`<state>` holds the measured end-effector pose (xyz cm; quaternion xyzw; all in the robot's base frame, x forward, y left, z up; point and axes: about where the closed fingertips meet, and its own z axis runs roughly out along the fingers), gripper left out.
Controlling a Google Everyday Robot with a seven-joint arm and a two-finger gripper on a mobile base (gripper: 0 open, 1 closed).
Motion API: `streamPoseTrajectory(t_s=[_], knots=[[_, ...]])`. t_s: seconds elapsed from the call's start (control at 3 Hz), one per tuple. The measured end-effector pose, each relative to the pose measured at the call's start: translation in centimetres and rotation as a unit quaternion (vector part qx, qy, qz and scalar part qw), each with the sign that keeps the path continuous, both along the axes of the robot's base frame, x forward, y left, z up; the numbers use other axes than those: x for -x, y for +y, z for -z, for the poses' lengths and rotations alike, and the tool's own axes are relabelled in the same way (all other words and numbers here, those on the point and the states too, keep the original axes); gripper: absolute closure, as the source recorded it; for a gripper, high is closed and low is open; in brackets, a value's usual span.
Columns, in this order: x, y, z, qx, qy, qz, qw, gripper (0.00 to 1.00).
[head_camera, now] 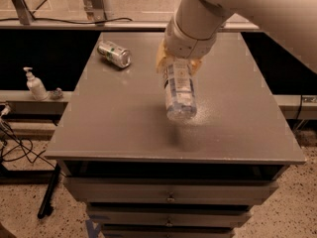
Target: Place blue plastic bottle upright
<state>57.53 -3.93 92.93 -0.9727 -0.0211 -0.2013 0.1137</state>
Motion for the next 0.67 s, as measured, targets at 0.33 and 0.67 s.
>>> streamPoseTrajectory(t_s=[0.33, 0.67], knots=[[-1.0, -0.6, -3.3, -0.004, -0.103, -0.058, 0.9930, 1.00], [-2.6, -0.4, -5.9, -0.053, -0.179, -0.101, 0.9773, 1.00]])
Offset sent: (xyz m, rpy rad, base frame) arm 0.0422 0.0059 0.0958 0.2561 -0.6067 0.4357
